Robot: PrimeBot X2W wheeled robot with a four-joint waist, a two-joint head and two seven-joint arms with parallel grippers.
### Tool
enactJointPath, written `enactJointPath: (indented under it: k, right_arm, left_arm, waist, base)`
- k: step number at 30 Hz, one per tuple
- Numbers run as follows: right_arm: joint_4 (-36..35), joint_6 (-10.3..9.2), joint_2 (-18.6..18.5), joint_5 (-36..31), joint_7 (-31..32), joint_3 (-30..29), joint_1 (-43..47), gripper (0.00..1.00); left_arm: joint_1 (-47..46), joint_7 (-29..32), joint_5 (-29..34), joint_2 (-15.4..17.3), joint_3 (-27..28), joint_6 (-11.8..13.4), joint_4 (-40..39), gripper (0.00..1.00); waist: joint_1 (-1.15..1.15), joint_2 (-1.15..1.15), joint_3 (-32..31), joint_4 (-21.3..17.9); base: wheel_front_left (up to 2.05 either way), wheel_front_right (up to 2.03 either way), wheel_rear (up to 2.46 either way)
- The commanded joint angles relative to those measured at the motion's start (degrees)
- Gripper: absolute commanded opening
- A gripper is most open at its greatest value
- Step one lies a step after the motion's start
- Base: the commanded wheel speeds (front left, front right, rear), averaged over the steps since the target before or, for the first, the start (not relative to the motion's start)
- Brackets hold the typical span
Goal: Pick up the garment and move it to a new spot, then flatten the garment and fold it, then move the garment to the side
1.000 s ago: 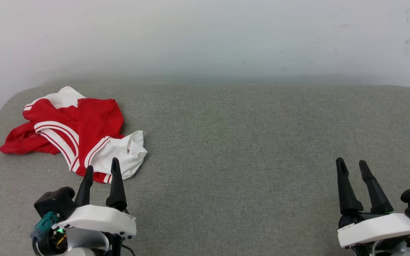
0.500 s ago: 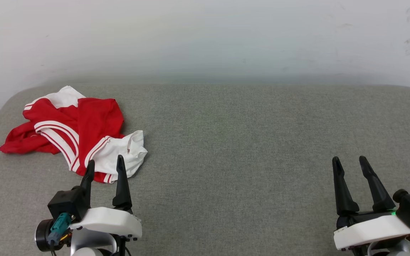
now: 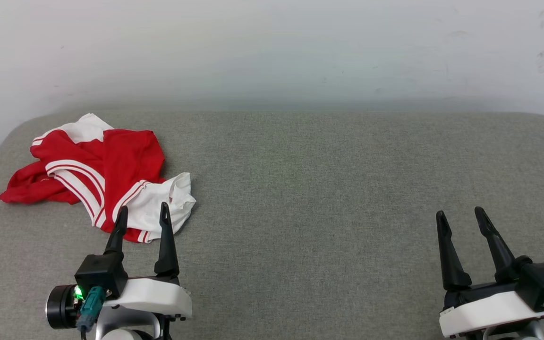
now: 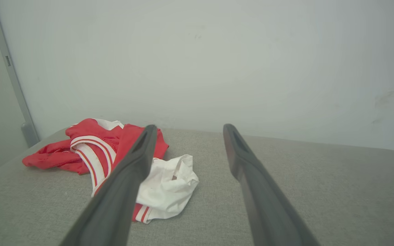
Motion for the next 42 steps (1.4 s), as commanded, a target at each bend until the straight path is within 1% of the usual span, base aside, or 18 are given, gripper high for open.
enactJointPath:
  k: [1,11,24,27,34,42]
  right_arm:
    - [-0.6,-0.01,0.1,-1.0,-0.5,0.1,0.1,1.0]
    - [-0.4,-0.02,0.2,-3.8,-1.6,0.6,0.7,1.0]
    - [0.6,-0.03,0.2,-5.5,-2.9,0.6,1.4,1.0]
    - [1.0,-0.03,0.2,-5.1,-3.1,0.4,1.6,1.0]
    - [2.5,-0.03,0.2,-1.6,-3.1,-0.2,1.6,1.0]
    - [3.0,-0.03,0.2,-0.6,-3.1,-0.3,1.6,1.0]
  left_arm:
    - [0.1,-0.4,1.1,-0.1,-0.1,0.0,-0.4,1.0]
    - [0.9,-1.5,3.5,-2.0,2.3,-3.5,0.5,1.0]
    - [1.3,-2.8,7.5,-4.5,6.0,-8.0,2.7,1.0]
    - [1.5,-3.2,8.5,-4.8,6.5,-8.7,3.5,1.0]
    - [1.2,-3.1,7.4,-5.2,7.9,-10.1,5.6,1.0]
    - [0.8,-3.1,6.2,-5.3,7.8,-10.3,7.0,1.0]
  waist:
    - [0.0,0.0,0.0,0.0]
    - [0.0,0.0,-0.1,0.1]
    - [0.0,0.0,-0.2,0.2]
    - [0.0,0.0,-0.2,0.3]
    - [0.0,0.0,-0.5,0.2]
    - [0.0,0.0,-0.4,0.3]
  base:
    - [0.0,0.0,0.0]
    - [0.0,0.0,0.0]
    - [0.0,0.0,0.0]
    - [0.0,0.0,0.0]
    - [0.0,0.0,0.0]
    - [0.0,0.0,0.0]
